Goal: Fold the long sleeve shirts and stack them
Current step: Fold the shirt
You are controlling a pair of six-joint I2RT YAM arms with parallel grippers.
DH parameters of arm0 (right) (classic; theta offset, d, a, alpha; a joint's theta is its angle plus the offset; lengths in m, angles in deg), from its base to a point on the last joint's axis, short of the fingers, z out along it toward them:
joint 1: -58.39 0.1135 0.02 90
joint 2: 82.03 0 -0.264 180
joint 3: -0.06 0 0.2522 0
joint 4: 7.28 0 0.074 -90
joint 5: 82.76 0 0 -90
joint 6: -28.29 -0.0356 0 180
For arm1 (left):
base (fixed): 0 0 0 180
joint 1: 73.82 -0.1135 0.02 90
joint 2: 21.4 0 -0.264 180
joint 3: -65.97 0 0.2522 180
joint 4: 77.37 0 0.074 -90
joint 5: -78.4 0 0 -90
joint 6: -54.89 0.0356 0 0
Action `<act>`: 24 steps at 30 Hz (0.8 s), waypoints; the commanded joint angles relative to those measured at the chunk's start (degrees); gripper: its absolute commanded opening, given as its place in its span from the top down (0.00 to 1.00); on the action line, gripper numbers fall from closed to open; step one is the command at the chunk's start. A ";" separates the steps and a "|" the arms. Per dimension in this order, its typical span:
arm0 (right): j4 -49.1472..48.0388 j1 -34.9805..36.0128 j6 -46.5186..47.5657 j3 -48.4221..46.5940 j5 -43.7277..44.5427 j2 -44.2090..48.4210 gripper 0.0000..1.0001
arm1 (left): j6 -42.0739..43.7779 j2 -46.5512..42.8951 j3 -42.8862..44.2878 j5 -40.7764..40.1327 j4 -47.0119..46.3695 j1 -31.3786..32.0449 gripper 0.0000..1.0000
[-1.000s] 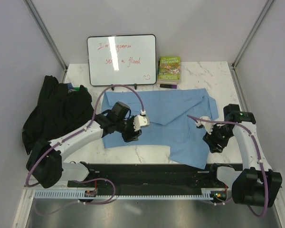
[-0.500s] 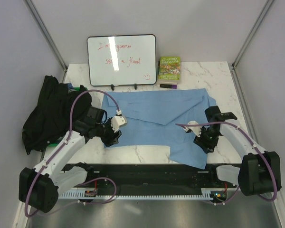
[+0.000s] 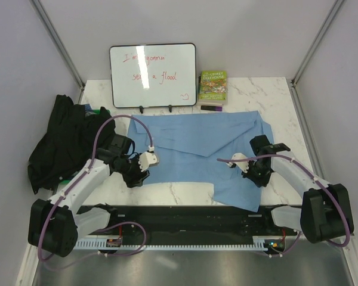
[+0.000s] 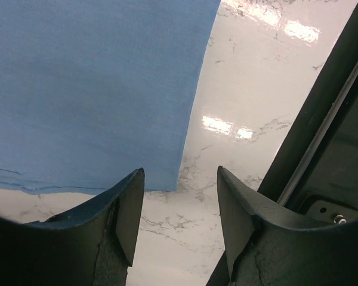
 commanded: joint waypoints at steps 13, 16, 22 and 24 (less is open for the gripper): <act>1.62 0.36 -2.25 -3.58 0.81 1.24 1.00 | 16.22 -4.13 -9.38 -8.08 -9.93 0.81 0.48; 1.97 0.27 -2.51 -3.58 0.99 1.76 1.00 | 18.07 -3.61 -11.13 -9.40 -12.13 1.69 0.49; 2.59 0.27 -2.95 -3.41 0.90 2.47 1.00 | 20.10 -3.43 -13.68 -9.49 -13.53 2.48 0.60; 3.03 0.27 -2.86 -3.49 1.07 3.08 1.00 | 20.28 -4.39 -14.04 -9.92 -13.45 2.83 0.76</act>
